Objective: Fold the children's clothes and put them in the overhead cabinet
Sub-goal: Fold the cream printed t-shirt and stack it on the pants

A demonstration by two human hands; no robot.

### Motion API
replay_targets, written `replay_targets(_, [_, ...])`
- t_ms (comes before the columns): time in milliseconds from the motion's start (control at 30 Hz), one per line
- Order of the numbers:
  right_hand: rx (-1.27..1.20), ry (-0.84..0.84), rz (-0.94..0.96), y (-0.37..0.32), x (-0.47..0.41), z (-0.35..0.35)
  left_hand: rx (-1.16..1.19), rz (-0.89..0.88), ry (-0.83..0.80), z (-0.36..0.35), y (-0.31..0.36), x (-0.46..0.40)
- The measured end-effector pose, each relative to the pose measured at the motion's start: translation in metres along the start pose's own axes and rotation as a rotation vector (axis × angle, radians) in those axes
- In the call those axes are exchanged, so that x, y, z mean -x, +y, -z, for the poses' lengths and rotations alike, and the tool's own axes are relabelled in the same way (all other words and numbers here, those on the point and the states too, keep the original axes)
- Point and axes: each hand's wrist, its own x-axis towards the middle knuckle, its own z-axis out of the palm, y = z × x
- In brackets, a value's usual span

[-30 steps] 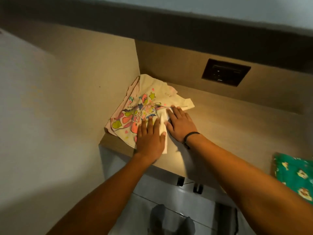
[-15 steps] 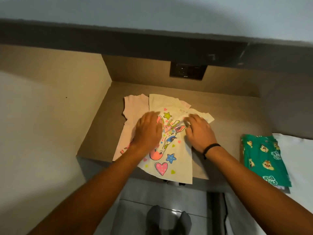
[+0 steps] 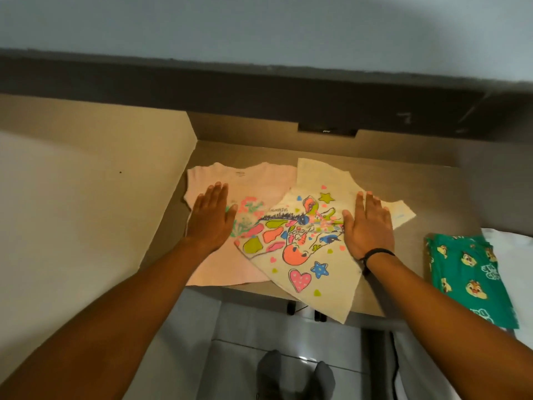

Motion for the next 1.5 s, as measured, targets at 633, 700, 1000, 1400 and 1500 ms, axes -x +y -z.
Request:
replay_targets(633, [-0.054, -0.040, -0.181, -0.046, 0.023, -0.015, -0.311, -0.067, 0.038, 0.027, -0.022, 0.012])
replay_targets(700, [-0.065, -0.044, -0.136, -0.051, 0.020, -0.011, -0.223, -0.128, 0.048, 0.017, 0.001, 0.023])
replay_targets(1000, [0.010, -0.037, -0.027, -0.066, 0.041, -0.015, -0.122, -0.183, -0.019, -0.004, -0.044, 0.030])
replay_targets(1400, [-0.091, -0.034, -0.054, -0.003, 0.027, 0.003, 0.138, -0.362, -0.031, -0.022, 0.136, 0.017])
replay_targets(1500, [-0.022, -0.061, 0.005, 0.021, 0.011, 0.000, -0.043, -0.368, -0.084, -0.041, 0.147, 0.019])
